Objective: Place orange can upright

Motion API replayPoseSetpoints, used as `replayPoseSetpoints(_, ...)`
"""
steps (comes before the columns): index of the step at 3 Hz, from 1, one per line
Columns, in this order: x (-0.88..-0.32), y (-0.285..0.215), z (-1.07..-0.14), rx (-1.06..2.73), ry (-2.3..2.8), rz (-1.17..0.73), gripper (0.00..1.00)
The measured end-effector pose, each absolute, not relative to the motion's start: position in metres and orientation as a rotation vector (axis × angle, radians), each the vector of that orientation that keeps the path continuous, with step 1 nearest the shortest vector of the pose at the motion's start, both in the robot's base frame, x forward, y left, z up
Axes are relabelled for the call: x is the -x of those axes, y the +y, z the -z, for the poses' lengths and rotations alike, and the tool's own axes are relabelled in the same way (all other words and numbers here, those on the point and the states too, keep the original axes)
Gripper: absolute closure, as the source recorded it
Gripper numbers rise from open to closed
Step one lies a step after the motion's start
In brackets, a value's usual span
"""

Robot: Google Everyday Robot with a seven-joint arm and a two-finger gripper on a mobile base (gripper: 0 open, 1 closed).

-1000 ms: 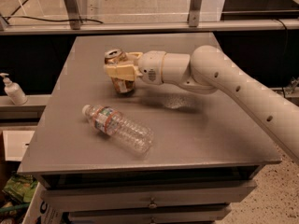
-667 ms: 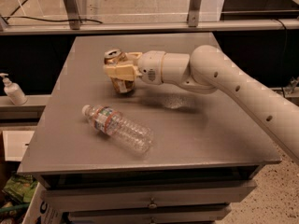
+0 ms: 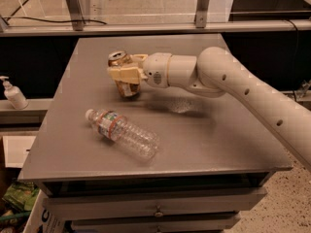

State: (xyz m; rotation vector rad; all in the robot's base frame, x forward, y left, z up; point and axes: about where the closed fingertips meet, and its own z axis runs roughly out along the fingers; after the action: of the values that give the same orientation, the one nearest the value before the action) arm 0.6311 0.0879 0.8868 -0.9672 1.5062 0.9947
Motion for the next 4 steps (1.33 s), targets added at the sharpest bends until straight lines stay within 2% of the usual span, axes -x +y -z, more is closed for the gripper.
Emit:
replayPoseSetpoints(1, -0.631, 0.088, -0.887, 0.967, 1.506, -0.995, 0.14)
replayPoseSetpoints(2, -0.633, 0.06, -0.887, 0.924, 1.502, -0.946, 0.0)
replayPoseSetpoints(4, -0.64, -0.008, -0.896, 0.864, 1.507, -0.814, 0.0)
